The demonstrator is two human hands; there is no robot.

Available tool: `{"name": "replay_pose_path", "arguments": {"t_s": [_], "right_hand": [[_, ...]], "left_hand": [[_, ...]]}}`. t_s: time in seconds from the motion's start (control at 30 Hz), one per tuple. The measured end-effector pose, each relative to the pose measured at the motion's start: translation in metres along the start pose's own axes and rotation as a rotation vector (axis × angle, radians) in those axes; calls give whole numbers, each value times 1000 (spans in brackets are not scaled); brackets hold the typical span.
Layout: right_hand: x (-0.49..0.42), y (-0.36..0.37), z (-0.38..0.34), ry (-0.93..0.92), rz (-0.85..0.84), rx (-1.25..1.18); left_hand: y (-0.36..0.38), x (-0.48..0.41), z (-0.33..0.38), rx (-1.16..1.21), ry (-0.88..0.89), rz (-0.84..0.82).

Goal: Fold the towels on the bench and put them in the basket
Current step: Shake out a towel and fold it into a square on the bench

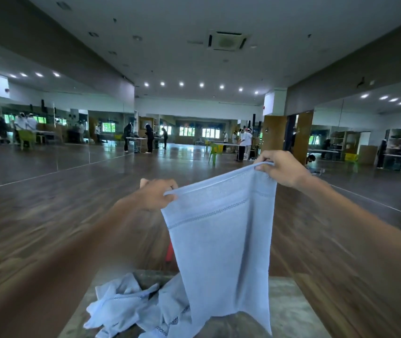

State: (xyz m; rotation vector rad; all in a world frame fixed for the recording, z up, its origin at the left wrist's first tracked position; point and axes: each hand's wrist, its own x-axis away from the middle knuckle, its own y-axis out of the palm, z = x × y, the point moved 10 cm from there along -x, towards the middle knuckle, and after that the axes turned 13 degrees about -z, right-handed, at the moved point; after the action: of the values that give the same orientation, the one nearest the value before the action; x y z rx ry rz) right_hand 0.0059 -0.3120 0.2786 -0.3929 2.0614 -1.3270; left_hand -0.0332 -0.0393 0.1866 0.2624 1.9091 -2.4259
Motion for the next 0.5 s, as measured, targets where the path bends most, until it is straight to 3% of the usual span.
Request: {"name": "replay_pose_path", "arguments": {"t_s": [0.13, 0.23, 0.27, 0.37, 0.47, 0.5], "right_hand": [[-16, -45, -1, 25, 98, 28], [-24, -92, -11, 14, 278, 32], [-29, -97, -13, 18, 258, 56], [-41, -83, -20, 40, -27, 189], [-31, -97, -21, 20, 56, 120], [-30, -91, -21, 20, 13, 95]], "left_hand": [[-73, -11, 9, 90, 55, 152], [-143, -2, 27, 67, 85, 412], [-160, 3, 30, 61, 92, 469], [-177, 2, 28, -7, 101, 397], [-178, 5, 19, -53, 86, 328], [-179, 8, 17, -30, 105, 337]]}}
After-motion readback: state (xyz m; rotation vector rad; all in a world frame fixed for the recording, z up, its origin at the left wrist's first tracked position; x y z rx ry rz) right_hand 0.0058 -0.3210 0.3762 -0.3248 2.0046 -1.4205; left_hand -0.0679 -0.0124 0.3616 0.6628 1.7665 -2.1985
